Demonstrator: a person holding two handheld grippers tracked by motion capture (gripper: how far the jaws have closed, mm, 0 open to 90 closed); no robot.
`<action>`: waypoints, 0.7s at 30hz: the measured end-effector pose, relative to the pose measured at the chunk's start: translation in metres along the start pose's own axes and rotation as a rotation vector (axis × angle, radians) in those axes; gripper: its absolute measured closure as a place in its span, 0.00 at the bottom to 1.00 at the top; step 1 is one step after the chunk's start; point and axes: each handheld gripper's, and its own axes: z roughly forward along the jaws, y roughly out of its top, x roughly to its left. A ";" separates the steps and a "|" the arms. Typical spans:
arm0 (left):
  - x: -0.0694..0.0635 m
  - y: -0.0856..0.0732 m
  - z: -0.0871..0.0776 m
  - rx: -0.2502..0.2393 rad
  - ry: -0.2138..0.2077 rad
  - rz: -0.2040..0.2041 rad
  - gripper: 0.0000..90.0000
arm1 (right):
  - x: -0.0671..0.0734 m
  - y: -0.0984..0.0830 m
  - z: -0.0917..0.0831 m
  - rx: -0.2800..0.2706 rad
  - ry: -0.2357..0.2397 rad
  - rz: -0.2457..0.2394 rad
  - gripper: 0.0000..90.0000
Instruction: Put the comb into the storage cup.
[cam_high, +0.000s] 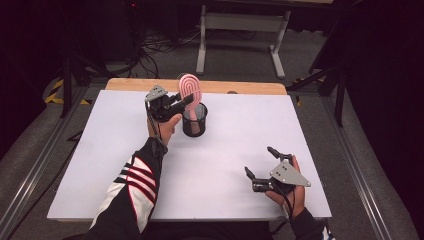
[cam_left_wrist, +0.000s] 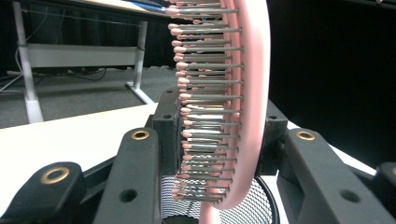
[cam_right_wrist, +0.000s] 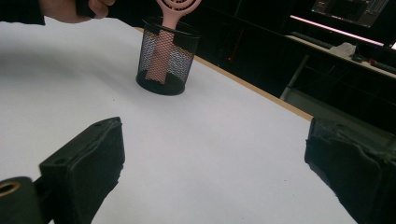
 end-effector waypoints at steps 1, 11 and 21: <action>0.001 0.000 0.000 -0.001 0.000 0.000 0.70 | 0.000 0.000 0.000 0.000 0.000 -0.001 0.06; 0.015 -0.006 -0.004 -0.008 0.039 -0.056 0.69 | 0.000 0.000 0.000 0.003 0.003 -0.002 0.06; 0.028 -0.012 -0.010 0.014 0.062 -0.067 0.66 | 0.000 -0.001 0.000 0.005 0.003 -0.002 0.06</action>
